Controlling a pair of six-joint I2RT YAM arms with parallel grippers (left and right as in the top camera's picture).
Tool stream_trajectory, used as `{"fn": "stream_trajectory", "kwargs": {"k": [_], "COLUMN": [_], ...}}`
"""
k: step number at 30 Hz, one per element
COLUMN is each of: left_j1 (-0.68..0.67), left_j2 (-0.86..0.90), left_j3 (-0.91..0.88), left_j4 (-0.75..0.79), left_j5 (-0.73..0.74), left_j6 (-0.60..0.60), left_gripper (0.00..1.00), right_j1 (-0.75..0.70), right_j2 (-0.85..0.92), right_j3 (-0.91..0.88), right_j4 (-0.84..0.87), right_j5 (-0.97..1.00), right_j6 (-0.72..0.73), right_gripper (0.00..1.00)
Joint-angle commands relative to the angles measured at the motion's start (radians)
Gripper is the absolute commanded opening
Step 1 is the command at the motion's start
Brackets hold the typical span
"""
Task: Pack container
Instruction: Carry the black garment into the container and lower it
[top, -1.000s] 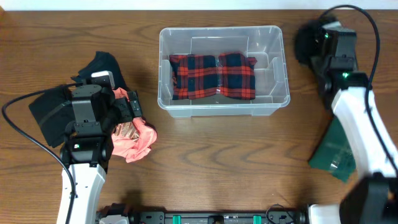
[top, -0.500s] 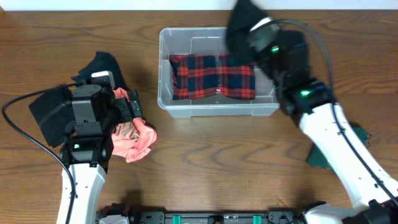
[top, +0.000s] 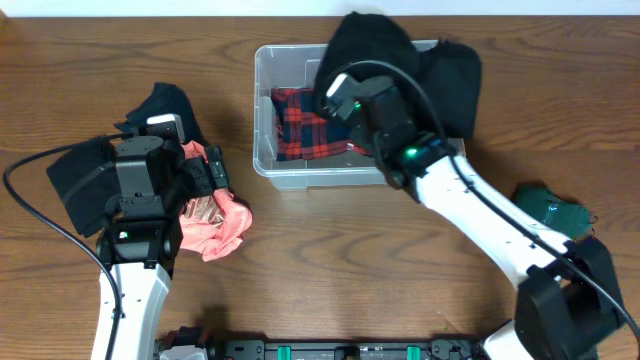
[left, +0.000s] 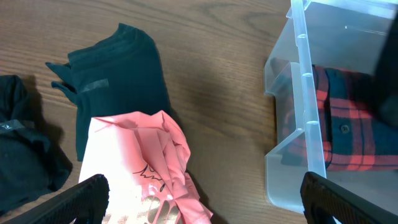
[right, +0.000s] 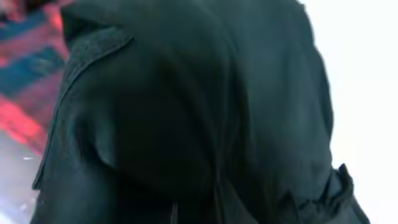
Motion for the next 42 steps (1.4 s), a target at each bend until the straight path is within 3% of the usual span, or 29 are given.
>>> {"fn": "stream_trajectory", "kwargs": {"k": [1,11,14,17,25,28,33,42], "left_j1": [0.0,0.0,0.0,0.0,0.0,0.0,0.0,0.0], "left_j2": [0.002,0.002,0.002,0.002,0.002,0.002,0.002,0.002], "left_j3": [0.024,0.024,0.024,0.024,0.024,0.024,0.024,0.024], "left_j4": [0.002,0.002,0.002,0.006,0.008,0.008,0.008,0.008], "left_j5": [-0.016,-0.016,-0.016,-0.016,-0.016,-0.016,-0.016,-0.016], "left_j6": [0.001,0.002,0.002,0.002,0.002,0.002,0.002,0.001], "left_gripper": [0.98,0.98,0.98,0.98,0.98,0.98,0.98,0.98], "right_j1": [0.055,0.094,0.088,0.081,0.086,0.084,0.074,0.035], "right_j2": [0.009,0.011,0.011,0.011,-0.035,-0.074,-0.078,0.024], "right_j3": [0.021,0.021,0.021,0.021,0.021,0.021,0.021,0.021], "right_j4": [0.013,-0.018,-0.045,-0.063,0.027,0.137,0.337,0.404], "right_j5": [-0.088,-0.123,-0.118,-0.09,0.104,0.118,0.076,-0.139], "right_j6": [0.056,0.076,0.075,0.075,0.074,0.076,0.225,0.424], "right_gripper": [0.01,0.03,0.24,0.38,0.45,0.4,0.11,0.08]}}
